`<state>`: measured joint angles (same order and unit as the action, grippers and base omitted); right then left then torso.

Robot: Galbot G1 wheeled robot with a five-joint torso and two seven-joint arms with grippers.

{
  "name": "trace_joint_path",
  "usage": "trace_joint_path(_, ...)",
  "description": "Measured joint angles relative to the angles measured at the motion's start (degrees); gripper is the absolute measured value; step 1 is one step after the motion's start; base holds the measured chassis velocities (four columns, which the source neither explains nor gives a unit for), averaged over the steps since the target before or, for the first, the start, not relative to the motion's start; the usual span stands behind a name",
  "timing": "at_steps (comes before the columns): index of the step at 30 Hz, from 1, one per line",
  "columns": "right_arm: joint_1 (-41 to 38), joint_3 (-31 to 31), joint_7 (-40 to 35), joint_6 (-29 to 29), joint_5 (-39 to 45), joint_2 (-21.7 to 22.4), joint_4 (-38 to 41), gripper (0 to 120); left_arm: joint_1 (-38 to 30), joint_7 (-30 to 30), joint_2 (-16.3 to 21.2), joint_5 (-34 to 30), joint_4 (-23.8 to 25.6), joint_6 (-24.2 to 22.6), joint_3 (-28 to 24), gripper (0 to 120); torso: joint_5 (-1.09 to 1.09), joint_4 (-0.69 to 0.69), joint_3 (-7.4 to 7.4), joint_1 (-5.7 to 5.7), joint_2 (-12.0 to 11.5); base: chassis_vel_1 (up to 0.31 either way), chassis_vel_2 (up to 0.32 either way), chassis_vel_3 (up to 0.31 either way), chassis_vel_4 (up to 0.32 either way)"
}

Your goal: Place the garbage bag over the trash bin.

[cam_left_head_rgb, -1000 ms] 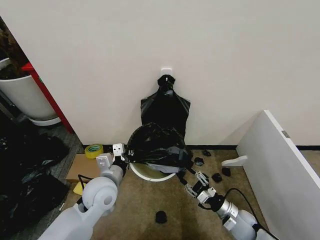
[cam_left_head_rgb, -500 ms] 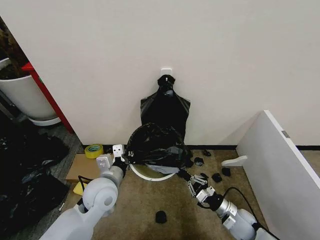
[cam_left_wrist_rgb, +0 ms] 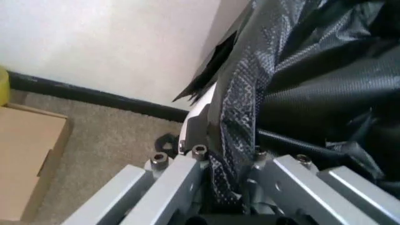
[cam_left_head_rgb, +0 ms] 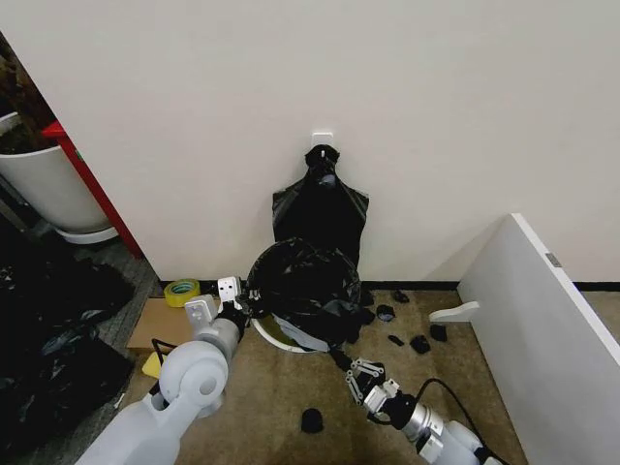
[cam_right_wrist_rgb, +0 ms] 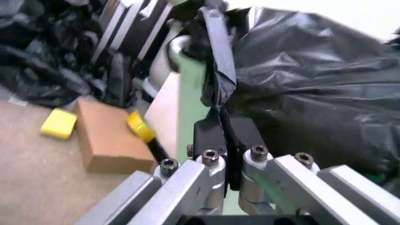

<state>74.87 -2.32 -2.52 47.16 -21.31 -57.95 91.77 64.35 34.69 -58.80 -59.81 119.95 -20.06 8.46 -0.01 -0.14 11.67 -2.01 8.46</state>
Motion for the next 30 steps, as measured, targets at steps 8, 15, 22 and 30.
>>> trace_joint_path(8,0.06,-1.21,-2.84,-0.01,-9.92,-1.48,-2.54,0,-0.96,1.06,-1.06,-3.1,0.19,-0.2,0.22,0,0.01,-0.01,0.0,0.0,0.0,0.0,0.0,0.0,0.0)
trace_joint_path(15,-2.53,-0.89,-3.41,0.0,-15.39,-4.05,-7.65,0,0.6,2.53,-1.54,-8.0,3.44,-1.77,1.01,0,0.01,0.0,0.0,0.0,0.0,0.0,0.0,0.0,0.0)
trace_joint_path(22,-8.7,-2.22,-9.52,0.0,-28.16,-8.28,-18.41,0,5.04,3.32,-1.75,-9.0,8.61,-2.94,1.18,0,0.06,0.01,0.0,0.0,0.0,0.0,0.0,0.0,0.0)
trace_joint_path(30,-14.4,-4.6,-14.71,0.06,-28.85,-8.81,-29.51,0,7.69,3.46,-0.59,-6.74,11.13,-3.21,1.26,0,0.04,0.01,0.0,0.0,0.0,0.0,0.0,0.0,0.0)
